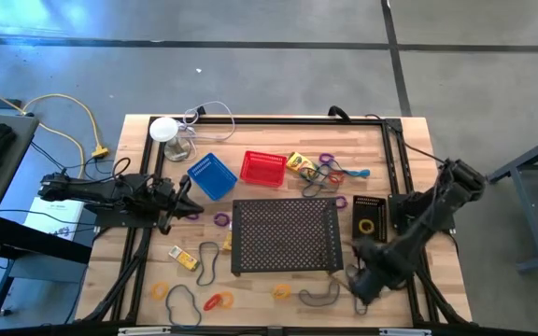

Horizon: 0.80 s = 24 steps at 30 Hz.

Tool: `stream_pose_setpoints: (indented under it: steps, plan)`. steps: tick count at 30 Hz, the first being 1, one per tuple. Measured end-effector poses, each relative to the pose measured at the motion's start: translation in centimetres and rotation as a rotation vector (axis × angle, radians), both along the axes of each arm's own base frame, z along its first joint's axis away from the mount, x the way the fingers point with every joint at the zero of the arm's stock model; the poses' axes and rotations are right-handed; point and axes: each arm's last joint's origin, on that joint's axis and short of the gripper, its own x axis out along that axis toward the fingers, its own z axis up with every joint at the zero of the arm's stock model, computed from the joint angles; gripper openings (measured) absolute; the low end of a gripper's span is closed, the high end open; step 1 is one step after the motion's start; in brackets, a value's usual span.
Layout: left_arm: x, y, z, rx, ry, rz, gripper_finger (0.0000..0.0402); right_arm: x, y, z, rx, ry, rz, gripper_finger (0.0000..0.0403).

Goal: Pick & Place Office Desk Supplies
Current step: Put the blue rubber band into the blue bin

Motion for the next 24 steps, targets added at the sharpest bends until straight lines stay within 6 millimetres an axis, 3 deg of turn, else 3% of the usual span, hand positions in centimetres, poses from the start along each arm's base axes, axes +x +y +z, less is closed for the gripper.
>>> stream_pose_setpoints:
  steps: [5, 11, 17, 24]
  plan:
    - [0.0, -0.2, 0.0, -0.019, 0.005, -0.059, 0.0, -0.8, 3.3, -2.2, -0.036, -0.237, 0.054, 0.0189]
    - [-0.1, -0.2, 0.0, -0.021, 0.006, -0.083, 0.0, -1.3, 5.0, -5.9, -0.135, -0.143, 0.01, 0.0178]
    - [0.0, -0.2, 0.0, -0.018, 0.005, -0.057, 0.0, -0.9, 5.5, -8.1, -0.166, -0.055, 0.06, 0.0164]
    - [0.0, -0.2, 0.0, -0.017, 0.005, -0.054, 0.0, -0.4, 5.4, -8.5, -0.2, -0.1, 0.042, 0.0148]
